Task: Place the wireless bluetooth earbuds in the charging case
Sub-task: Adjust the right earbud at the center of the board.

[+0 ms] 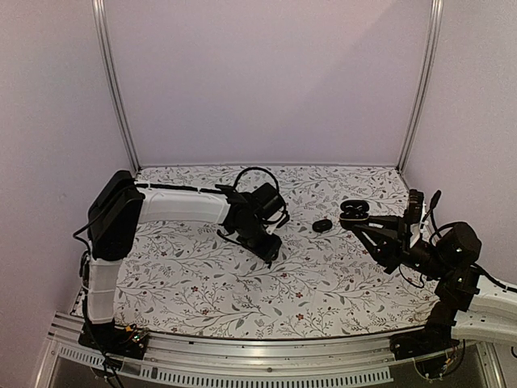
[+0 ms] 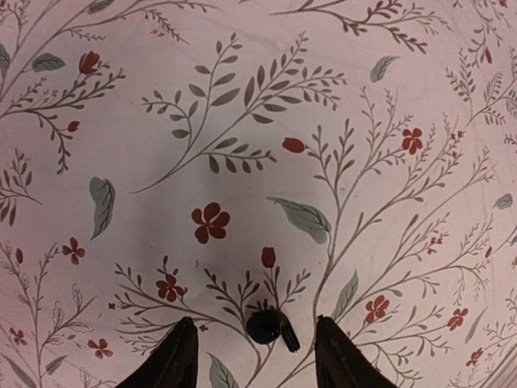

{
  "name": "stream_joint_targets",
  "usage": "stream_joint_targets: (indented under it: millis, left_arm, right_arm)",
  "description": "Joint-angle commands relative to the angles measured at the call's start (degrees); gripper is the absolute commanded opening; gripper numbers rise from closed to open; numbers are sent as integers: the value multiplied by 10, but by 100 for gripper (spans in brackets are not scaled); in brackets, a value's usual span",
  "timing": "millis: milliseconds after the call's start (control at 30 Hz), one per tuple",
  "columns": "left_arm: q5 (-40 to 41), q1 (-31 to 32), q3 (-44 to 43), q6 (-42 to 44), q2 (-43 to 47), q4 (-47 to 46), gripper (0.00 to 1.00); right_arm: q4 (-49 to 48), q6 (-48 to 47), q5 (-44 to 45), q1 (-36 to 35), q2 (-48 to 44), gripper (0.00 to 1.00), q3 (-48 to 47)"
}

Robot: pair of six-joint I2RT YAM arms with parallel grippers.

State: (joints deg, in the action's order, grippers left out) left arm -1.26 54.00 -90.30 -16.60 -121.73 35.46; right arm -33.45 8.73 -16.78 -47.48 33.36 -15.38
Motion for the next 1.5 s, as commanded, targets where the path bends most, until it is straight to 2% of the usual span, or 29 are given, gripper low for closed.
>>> stream_joint_targets:
  millis: [0, 500, 1000, 1467]
  left_arm:
    - [4, 10, -24, -17, -14, 39, 48]
    - [-15, 13, -49, -12, -50, 54, 43]
    - [-33, 33, -83, 16, -78, 60, 32]
    - [36, 36, -106, 6, -75, 108, 34]
  right_arm:
    - [1, -6, 9, 3, -6, 0, -11]
    - [2, -8, 12, 3, -13, 0, -7]
    - [3, -10, 15, 3, -17, 0, -5]
    - [2, -11, 11, 3, -13, 0, -9]
